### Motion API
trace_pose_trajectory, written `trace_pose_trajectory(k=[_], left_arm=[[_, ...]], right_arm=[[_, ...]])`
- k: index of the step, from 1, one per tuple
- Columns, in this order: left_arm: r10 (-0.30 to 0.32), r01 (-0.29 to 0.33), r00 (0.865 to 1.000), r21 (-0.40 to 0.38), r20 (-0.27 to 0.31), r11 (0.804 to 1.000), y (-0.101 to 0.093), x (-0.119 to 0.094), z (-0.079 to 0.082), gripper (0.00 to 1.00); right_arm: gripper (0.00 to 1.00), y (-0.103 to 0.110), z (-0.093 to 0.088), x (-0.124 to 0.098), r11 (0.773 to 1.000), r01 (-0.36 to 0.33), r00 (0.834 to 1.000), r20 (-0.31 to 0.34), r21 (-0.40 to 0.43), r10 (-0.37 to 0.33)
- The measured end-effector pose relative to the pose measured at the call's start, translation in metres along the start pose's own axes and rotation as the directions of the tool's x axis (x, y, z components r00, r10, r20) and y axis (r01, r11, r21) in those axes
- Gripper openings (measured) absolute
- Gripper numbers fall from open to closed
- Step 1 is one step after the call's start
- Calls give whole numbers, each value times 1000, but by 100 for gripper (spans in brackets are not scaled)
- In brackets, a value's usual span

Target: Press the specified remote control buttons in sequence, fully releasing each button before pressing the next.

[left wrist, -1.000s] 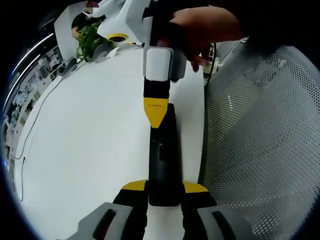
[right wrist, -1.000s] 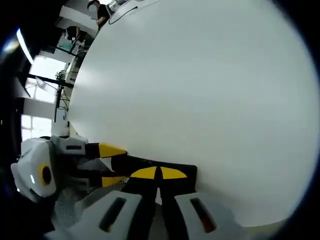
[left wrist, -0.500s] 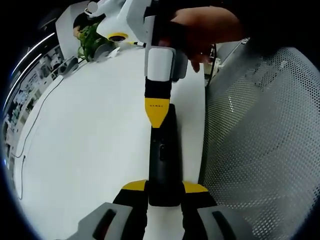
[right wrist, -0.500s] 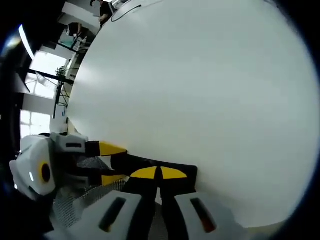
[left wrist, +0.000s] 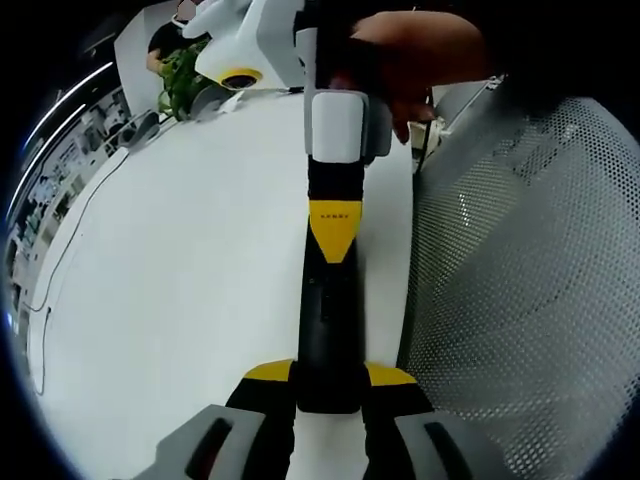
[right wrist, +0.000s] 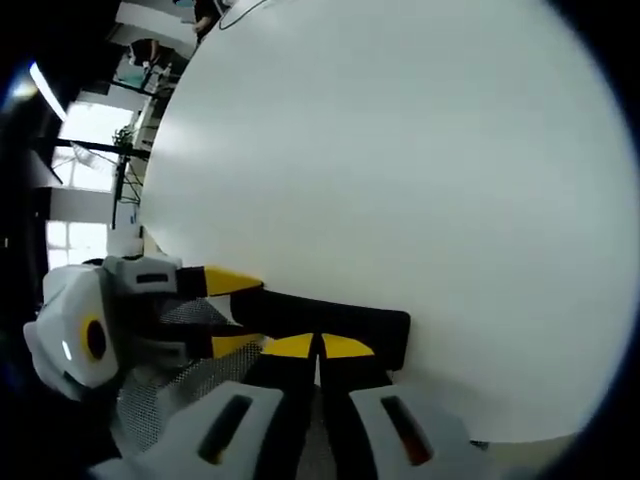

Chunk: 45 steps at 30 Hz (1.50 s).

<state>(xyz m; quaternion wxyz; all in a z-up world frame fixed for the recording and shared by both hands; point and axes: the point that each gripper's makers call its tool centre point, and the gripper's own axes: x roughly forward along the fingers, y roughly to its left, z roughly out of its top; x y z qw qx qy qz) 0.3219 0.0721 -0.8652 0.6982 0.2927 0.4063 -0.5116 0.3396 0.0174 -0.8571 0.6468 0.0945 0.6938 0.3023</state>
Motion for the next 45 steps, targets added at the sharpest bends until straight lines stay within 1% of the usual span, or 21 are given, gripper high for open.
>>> trace_pose_trajectory(k=[3,5,9,13,16,17,19,20,23,25,28,31,34,36,39,41,45], left_arm=[[0,0,1000,1,1,1000,0,0,0,25],[-1,1,1000,3,1,1000,0,0,0,25],[-2,2,1000,5,0,1000,0,1,0,25],[-4,4,1000,4,0,1000,0,1,0,25],[-5,5,1000,6,-3,1000,0,1,0,25],[-5,5,1000,6,-3,1000,0,1,0,25],[-5,6,1000,6,-4,1000,0,1,0,25],[-6,6,1000,6,-5,1000,0,0,0,25],[-6,6,1000,7,-6,1000,0,1,0,25],[-6,6,1000,8,-6,1000,0,0,0,25],[-6,6,1000,9,-5,1000,0,0,0,25],[-3,3,1000,8,-1,1000,0,0,0,25],[-2,2,1000,7,-3,1000,0,0,-1,25],[-1,1,1000,6,-3,1000,0,0,-1,25],[-1,1,1000,4,-4,1000,0,0,0,25],[-1,1,1000,4,-4,1000,0,0,0,25],[-1,1,1000,2,-4,1000,0,0,0,25]], right_arm=[[0,0,-1,0,1000,5,1000,-3,-2,-5],[0,0,-1,1,999,21,1000,-6,-36,-21],[0,0,-1,2,996,44,999,-7,-78,-45],[0,1,-1,2,993,69,998,11,-91,-68],[0,0,0,3,977,134,991,35,-168,-129],[0,0,0,3,967,163,987,37,-194,-159],[0,0,0,4,957,197,980,36,-213,-193],[0,1,0,4,947,216,976,34,-239,-214],[0,2,0,5,938,227,973,30,-261,-227],[0,0,0,4,942,220,975,31,-252,-220],[0,0,1,3,957,174,984,19,-233,-175],[0,1,0,3,975,126,992,11,-181,-126],[0,0,0,2,987,99,995,5,-126,-100],[0,-1,0,2,989,96,995,3,-109,-97],[0,-4,-3,0,988,116,993,-14,-103,-118],[0,-7,-3,-2,989,120,992,-13,-87,-122],[0,-8,-7,-3,993,110,993,-35,-53,-112]])
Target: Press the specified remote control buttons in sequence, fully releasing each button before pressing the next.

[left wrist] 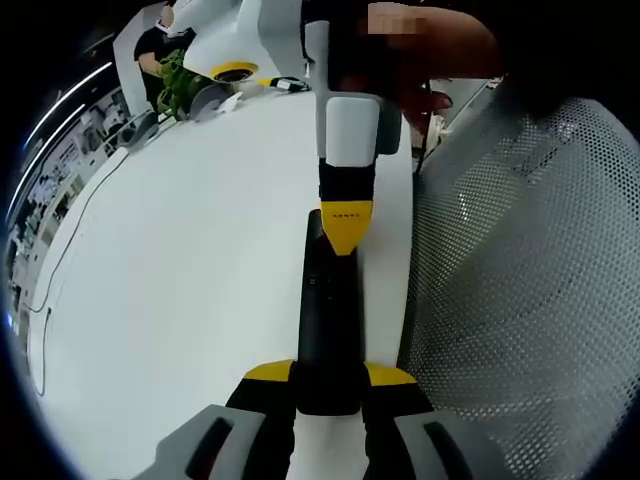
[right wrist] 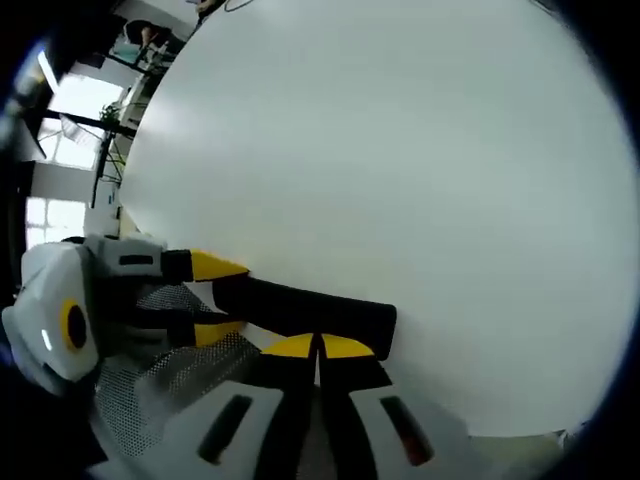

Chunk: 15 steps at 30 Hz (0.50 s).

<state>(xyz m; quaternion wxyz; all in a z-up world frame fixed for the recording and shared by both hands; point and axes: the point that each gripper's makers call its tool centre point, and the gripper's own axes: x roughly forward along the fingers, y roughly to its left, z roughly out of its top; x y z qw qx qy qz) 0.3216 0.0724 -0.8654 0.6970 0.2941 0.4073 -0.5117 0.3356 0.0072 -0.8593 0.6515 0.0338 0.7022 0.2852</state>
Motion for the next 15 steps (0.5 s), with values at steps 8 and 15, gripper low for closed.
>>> trace_pose_trajectory(k=[8,15], left_arm=[[1,-1,1000,1,0,1000,0,0,0,25],[0,0,1000,0,0,1000,0,0,0,25]], right_arm=[[0,1,-3,1,1000,-10,1000,-9,19,10],[0,-1,-6,1,1000,7,1000,-30,7,-7]])
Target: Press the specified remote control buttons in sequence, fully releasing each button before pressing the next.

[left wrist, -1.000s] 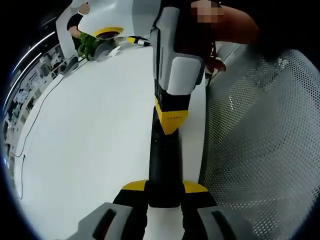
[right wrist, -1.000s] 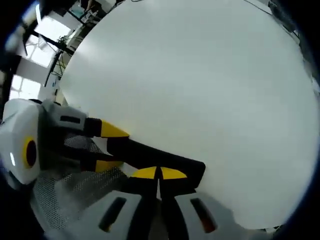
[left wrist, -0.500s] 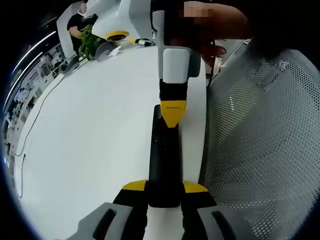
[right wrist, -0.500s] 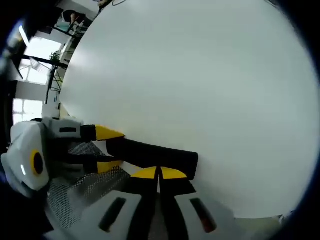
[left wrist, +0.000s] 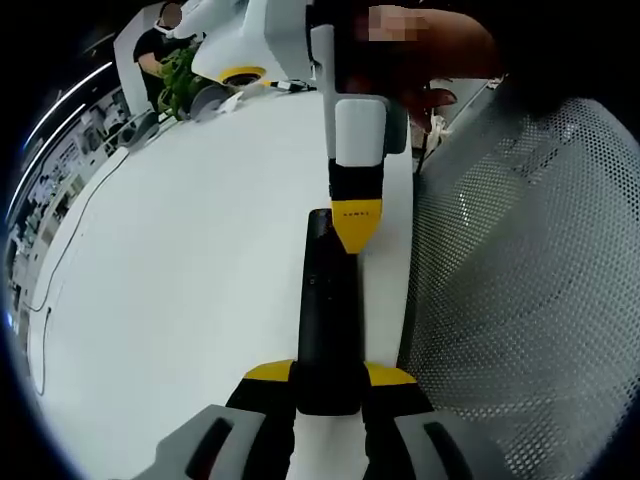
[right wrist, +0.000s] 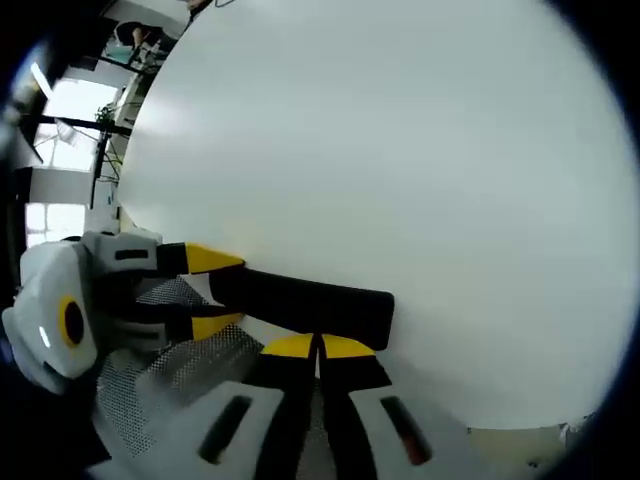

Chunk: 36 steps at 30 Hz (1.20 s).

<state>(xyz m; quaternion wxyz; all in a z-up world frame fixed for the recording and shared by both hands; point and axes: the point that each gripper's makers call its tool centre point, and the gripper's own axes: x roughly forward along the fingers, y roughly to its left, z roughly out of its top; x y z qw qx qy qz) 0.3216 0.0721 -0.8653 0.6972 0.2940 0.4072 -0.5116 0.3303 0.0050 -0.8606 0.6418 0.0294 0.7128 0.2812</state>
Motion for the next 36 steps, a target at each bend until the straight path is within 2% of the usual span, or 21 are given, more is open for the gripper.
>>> trace_pose_trajectory(k=[9,17,24,28,30,33,36], left_arm=[[-1,1,1000,-1,1,1000,0,0,0,25],[-2,2,1000,2,1,1000,0,0,0,25],[-2,2,1000,1,-2,1000,0,0,0,25],[-3,3,1000,3,-4,1000,0,0,0,25],[-2,2,1000,4,-5,1000,0,0,0,25],[-1,1,1000,4,-4,1000,0,0,0,25],[1,-1,1000,7,-2,1000,0,0,0,25]], right_arm=[[0,-1,3,-3,1000,-4,1000,18,4,4],[0,-1,1,1,1000,1,1000,10,-1,-1],[0,0,2,2,998,39,999,22,-50,-38],[0,-1,2,2,989,82,997,20,-123,-80],[0,0,2,2,987,91,996,18,-134,-89],[0,-2,1,1,991,77,997,28,-113,-74],[0,-1,2,-1,1000,18,999,34,-20,-17]])
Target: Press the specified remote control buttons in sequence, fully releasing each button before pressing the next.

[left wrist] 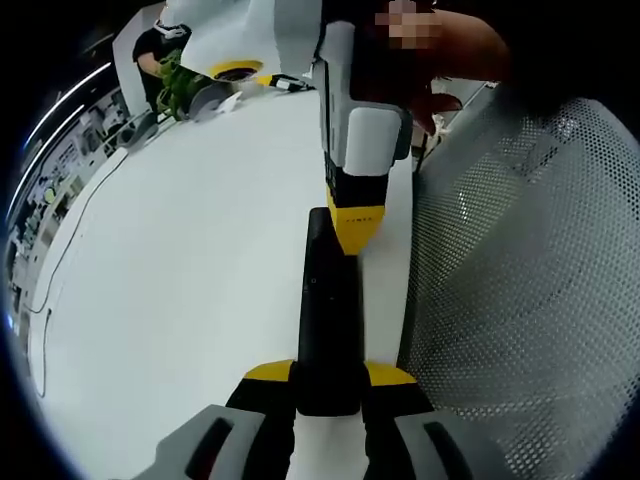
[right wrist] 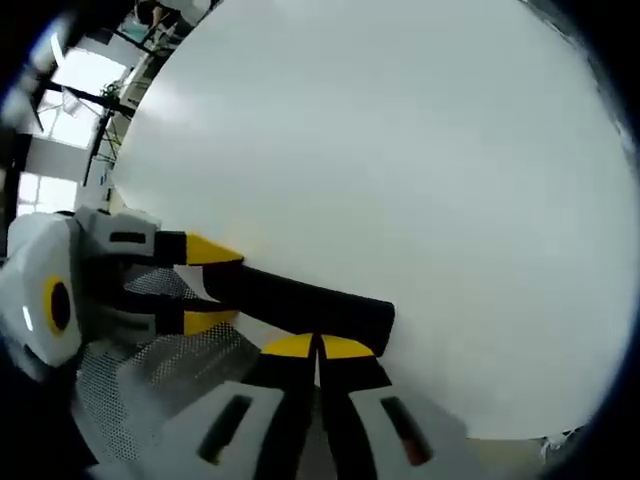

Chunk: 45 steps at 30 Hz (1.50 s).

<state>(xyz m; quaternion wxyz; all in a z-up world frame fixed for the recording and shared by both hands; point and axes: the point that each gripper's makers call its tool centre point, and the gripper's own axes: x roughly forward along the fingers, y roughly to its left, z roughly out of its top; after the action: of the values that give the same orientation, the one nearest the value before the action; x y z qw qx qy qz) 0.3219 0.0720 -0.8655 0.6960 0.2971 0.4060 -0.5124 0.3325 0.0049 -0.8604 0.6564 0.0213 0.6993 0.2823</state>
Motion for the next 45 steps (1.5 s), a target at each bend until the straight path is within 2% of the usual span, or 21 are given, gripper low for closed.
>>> trace_pose_trajectory(k=[2,4,6,9,14,20,33,40,45], left_arm=[[1,-1,1000,3,2,1000,0,0,0,25],[1,-1,1000,2,4,1000,0,0,0,25],[2,-2,1000,5,4,1000,0,0,0,25],[2,-2,1000,5,4,1000,0,0,0,25],[3,-3,1000,3,5,1000,0,0,0,25],[0,0,1000,2,8,1000,0,0,0,25],[1,-1,1000,2,5,1000,0,0,0,25],[-2,2,1000,9,3,1000,0,0,0,25],[-5,5,1000,18,2,1000,0,0,1,25]], right_arm=[[0,0,0,-1,998,-29,1000,6,48,29],[0,-1,3,-4,998,-35,999,19,46,34],[0,3,9,-7,998,-53,997,62,47,50],[0,3,12,-9,998,-53,996,80,44,49],[0,5,12,-4,998,-53,996,73,32,50],[0,4,12,0,1000,-20,998,58,0,20],[0,3,13,1,998,18,997,74,-52,-14],[0,4,15,2,987,93,995,60,-131,-86],[0,3,14,2,985,99,994,58,-140,-92]])
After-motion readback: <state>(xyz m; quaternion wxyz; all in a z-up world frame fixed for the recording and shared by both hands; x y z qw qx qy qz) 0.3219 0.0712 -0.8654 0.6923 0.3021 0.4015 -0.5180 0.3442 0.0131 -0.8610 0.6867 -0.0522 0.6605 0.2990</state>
